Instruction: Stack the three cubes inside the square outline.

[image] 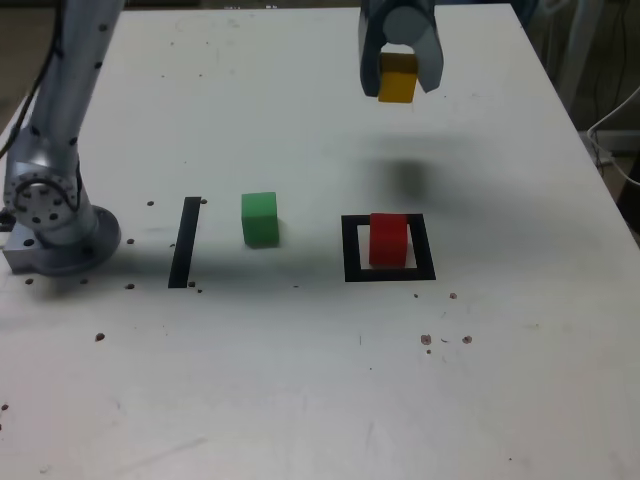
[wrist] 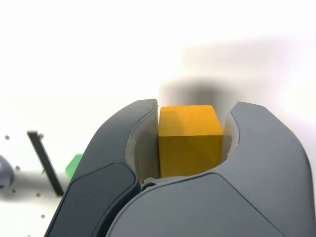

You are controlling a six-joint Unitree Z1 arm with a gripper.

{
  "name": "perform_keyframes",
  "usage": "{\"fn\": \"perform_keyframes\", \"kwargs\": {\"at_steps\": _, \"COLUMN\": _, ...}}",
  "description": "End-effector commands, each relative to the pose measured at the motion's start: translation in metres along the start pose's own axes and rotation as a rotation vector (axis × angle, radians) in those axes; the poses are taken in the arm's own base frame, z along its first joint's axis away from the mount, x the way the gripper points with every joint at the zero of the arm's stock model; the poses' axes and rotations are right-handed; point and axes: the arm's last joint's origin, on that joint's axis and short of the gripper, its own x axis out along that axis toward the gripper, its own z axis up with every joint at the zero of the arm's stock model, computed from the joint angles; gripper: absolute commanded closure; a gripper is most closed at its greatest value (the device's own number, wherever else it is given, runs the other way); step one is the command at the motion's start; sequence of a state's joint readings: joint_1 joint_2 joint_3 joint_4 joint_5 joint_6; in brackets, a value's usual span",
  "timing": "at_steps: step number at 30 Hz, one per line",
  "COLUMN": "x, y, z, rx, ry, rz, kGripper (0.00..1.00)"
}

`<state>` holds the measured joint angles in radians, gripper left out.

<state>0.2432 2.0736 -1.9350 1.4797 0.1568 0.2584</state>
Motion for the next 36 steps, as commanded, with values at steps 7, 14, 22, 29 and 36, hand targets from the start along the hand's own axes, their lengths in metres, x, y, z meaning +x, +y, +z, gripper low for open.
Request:
{"fn": "perform_keyframes", "kwargs": {"at_steps": 7, "x": -0.011, "y": -0.050, "z": -0.019, "rx": 0.020, "ry": 0.005, "rz": -0.003, "kGripper": 0.78}}
{"fn": "perform_keyframes", "kwargs": {"at_steps": 14, "x": -0.010, "y": -0.085, "z": -0.034, "rx": 0.016, "ry": -0.004, "rz": -0.021, "kGripper": 0.78}}
{"fn": "perform_keyframes", "kwargs": {"at_steps": 22, "x": 0.009, "y": -0.116, "z": -0.032, "rx": 0.007, "ry": -0.032, "rz": -0.048, "kGripper": 0.79}}
{"fn": "perform_keyframes", "kwargs": {"at_steps": 29, "x": 0.023, "y": -0.128, "z": -0.023, "rx": -0.007, "ry": -0.028, "rz": -0.073, "kGripper": 0.79}}
{"fn": "perform_keyframes", "kwargs": {"at_steps": 36, "x": 0.032, "y": -0.130, "z": -0.019, "rx": -0.010, "ry": -0.005, "rz": -0.087, "kGripper": 0.79}}
